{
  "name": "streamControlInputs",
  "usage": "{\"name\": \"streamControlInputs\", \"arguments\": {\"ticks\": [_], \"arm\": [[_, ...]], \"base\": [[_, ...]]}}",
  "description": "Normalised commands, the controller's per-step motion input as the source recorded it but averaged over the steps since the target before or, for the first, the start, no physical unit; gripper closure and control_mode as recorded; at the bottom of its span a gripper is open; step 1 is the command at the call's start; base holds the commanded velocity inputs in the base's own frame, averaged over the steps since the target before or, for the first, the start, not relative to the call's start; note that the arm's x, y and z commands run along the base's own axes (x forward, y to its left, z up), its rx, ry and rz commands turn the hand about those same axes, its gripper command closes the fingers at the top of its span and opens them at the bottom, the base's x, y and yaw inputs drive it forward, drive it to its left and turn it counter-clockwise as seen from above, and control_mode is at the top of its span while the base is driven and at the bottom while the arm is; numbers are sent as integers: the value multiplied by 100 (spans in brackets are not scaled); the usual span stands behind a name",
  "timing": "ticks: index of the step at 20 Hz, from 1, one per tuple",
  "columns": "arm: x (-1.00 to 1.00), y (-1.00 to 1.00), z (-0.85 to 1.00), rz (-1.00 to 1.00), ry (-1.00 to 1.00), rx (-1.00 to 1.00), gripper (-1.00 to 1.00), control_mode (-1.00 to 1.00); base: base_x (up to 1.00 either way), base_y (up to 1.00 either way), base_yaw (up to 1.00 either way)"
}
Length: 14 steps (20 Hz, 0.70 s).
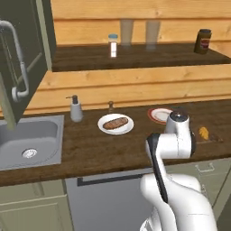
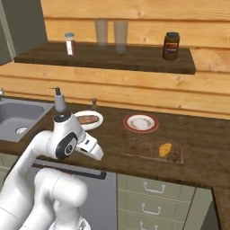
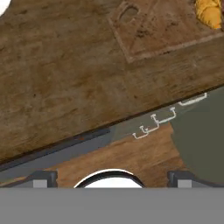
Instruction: From the different types of pastries on the counter, select a croissant and place it on the cutting board. Then retrieve a jar of jam from the cabinet and place it alongside the croissant on the cutting board.
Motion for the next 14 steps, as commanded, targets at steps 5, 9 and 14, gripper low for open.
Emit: {"name": "streamControlInputs", "arguments": {"ticks": [5, 9, 14], "arm": [[0, 0, 0, 0, 0, 0, -100, 100], [0, 0, 0, 0, 0, 0, -100, 100], [0, 0, 0, 0, 0, 0, -100, 100]], "base": [[-100, 36, 18], [-100, 82, 19], [-82, 100, 11]]}}
